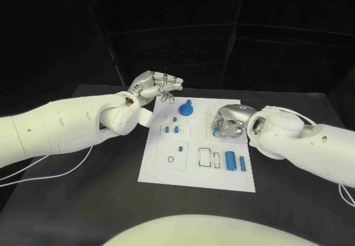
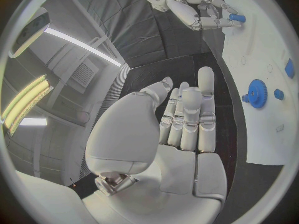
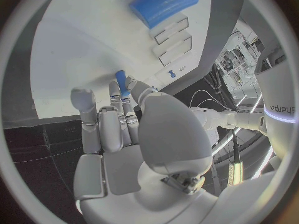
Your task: Assemble the parts on the task board
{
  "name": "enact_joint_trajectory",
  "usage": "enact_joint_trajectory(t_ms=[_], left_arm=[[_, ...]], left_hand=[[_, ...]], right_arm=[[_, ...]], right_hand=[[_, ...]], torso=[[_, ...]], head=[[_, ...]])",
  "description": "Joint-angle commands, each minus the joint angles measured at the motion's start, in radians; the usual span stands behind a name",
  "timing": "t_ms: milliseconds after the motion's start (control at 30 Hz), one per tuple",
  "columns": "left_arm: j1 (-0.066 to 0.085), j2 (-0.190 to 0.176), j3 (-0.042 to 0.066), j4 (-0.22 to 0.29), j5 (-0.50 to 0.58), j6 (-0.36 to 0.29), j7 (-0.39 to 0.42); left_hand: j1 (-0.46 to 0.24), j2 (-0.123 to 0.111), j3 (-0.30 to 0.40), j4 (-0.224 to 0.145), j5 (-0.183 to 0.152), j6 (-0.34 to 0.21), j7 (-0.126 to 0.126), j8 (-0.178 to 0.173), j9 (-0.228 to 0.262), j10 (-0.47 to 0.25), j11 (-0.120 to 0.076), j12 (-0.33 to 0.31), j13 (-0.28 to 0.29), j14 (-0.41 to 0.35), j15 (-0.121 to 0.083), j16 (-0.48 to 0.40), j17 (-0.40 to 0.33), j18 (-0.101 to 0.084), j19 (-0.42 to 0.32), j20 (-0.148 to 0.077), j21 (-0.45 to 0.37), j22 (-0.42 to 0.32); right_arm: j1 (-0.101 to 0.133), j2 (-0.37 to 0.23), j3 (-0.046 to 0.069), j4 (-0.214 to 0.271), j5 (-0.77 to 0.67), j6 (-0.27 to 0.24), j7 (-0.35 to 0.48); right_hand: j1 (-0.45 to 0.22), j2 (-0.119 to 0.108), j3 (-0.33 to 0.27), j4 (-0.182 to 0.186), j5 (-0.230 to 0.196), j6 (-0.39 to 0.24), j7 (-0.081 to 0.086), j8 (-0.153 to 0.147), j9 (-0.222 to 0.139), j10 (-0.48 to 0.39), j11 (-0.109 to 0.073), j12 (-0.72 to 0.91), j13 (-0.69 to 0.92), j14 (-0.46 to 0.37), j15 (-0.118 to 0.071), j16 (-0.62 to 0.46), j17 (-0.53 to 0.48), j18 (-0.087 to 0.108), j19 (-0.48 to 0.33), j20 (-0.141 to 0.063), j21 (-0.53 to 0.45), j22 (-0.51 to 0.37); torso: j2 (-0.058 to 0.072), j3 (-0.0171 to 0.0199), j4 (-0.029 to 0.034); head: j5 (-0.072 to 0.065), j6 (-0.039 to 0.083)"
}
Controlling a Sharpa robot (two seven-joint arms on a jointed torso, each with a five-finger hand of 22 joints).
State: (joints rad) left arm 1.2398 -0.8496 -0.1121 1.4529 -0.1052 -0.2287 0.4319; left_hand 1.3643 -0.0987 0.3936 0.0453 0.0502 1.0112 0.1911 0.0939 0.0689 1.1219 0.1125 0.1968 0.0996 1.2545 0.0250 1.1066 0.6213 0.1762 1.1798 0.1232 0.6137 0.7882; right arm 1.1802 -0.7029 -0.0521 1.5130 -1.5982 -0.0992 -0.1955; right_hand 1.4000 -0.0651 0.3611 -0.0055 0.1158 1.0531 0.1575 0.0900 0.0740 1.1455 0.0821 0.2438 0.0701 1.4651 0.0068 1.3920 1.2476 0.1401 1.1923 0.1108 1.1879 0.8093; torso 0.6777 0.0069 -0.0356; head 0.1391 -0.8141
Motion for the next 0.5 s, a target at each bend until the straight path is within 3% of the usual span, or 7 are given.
enact_joint_trajectory(t_ms=[33, 233, 500], left_arm=[[0.001, 0.000, 0.001, 0.002, 0.004, 0.009, 0.004], [0.001, -0.002, 0.001, 0.002, 0.004, 0.008, 0.004], [0.001, -0.003, 0.001, 0.002, 0.004, 0.007, 0.004]], left_hand=[[-0.003, -0.001, -0.006, 0.000, 0.002, -0.007, -0.003, 0.003, -0.001, -0.009, -0.001, 0.002, 0.001, -0.004, 0.001, -0.003, -0.001, 0.006, -0.003, 0.002, -0.001, -0.001], [-0.003, -0.001, -0.006, 0.000, 0.002, -0.007, -0.003, 0.003, -0.001, -0.009, -0.001, 0.002, 0.001, -0.004, 0.001, -0.003, -0.001, 0.006, -0.003, 0.002, -0.001, -0.001], [-0.001, 0.000, -0.007, 0.000, 0.002, -0.008, -0.003, 0.005, -0.001, -0.012, -0.001, 0.005, 0.002, -0.004, 0.001, -0.002, 0.000, 0.006, -0.003, 0.003, -0.003, -0.003]], right_arm=[[0.000, 0.001, -0.001, -0.001, -0.011, 0.013, -0.011], [0.000, -0.007, -0.001, 0.006, -0.013, -0.056, -0.009], [0.000, -0.042, 0.000, 0.056, 0.027, -0.232, 0.041]], right_hand=[[0.000, 0.000, 0.007, 0.001, -0.005, 0.008, 0.000, 0.004, 0.001, 0.009, -0.001, -0.004, 0.001, 0.043, -0.006, 0.004, 0.002, -0.001, 0.004, -0.003, 0.006, 0.001], [-0.003, -0.001, 0.012, 0.002, -0.004, 0.016, -0.003, 0.005, 0.001, 0.019, -0.003, -0.008, 0.001, 0.044, -0.008, 0.005, 0.002, -0.002, 0.008, -0.005, 0.010, 0.007], [0.004, -0.003, 0.026, -0.005, 0.006, 0.024, -0.005, 0.003, -0.001, 0.029, -0.006, -0.019, 0.000, 0.046, -0.011, 0.011, 0.011, -0.004, 0.017, -0.008, 0.019, 0.022]], torso=[[-0.002, -0.0002, -0.0011], [-0.003, -0.0003, -0.0011], [-0.003, -0.0007, -0.0002]], head=[[0.000, -0.001], [-0.002, 0.001], [-0.004, 0.006]])
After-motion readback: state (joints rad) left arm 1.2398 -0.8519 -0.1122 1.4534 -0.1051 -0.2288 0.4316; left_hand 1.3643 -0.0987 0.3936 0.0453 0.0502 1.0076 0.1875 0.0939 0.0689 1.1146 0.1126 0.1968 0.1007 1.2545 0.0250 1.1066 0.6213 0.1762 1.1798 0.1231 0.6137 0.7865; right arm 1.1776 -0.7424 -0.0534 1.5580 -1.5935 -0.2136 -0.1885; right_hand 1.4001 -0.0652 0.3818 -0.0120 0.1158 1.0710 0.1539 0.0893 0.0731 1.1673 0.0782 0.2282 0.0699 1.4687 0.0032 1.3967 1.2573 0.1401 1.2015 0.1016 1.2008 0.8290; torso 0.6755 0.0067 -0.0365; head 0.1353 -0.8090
